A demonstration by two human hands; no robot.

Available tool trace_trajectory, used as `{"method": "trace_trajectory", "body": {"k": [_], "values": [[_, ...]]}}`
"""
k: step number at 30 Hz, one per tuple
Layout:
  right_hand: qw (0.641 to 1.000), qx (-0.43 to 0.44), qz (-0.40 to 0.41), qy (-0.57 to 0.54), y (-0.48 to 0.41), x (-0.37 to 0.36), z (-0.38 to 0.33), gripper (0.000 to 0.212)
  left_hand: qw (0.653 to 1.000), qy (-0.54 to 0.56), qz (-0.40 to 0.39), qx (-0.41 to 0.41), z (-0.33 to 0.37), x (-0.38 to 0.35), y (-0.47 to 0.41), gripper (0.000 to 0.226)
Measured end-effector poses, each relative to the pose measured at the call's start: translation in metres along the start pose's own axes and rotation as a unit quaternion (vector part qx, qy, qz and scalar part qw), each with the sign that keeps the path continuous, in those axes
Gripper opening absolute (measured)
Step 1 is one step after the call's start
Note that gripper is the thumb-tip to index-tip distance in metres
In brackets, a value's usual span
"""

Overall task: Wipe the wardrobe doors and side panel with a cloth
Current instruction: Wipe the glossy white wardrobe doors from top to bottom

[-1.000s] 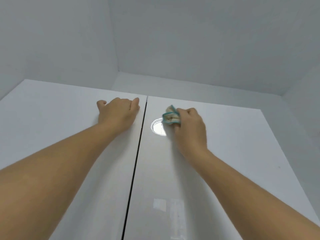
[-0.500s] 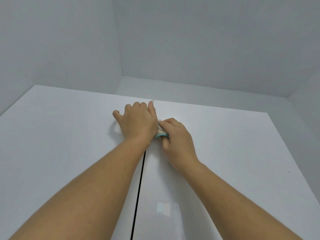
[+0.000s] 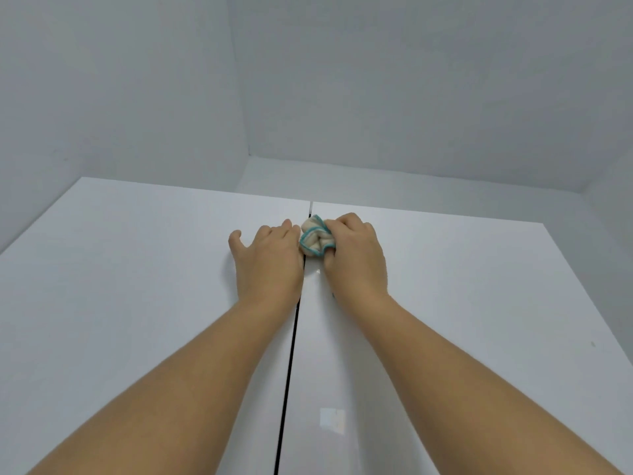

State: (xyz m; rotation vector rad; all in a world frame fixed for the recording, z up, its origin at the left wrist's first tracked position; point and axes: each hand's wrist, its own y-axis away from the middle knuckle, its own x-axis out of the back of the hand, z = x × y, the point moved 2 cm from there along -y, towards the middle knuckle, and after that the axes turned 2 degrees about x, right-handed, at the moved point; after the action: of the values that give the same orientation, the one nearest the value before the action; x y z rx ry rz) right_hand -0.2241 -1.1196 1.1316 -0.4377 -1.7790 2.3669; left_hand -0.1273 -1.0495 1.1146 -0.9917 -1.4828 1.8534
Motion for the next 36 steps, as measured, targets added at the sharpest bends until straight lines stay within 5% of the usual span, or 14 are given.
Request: {"method": "trace_trajectory", "body": {"k": [10, 25, 36], "values": [[0.991, 0.024, -0.015, 0.131, -0.009, 0.021, 0.027, 0.034, 0.999, -0.013, 0.026, 0.023, 0.002, -0.007, 0.01, 0.039], [0.965, -0.152, 0.061, 0.205, 0.02, 0.127, 0.189, 0.038, 0.999, 0.015, 0.033, 0.016, 0.003, -0.007, 0.014, 0.037], [0.919, -0.321, 0.114, 0.199, 0.045, 0.155, 0.221, 0.037, 0.999, 0.039, 0.028, 0.019, 0.001, -0.008, 0.013, 0.039]]}}
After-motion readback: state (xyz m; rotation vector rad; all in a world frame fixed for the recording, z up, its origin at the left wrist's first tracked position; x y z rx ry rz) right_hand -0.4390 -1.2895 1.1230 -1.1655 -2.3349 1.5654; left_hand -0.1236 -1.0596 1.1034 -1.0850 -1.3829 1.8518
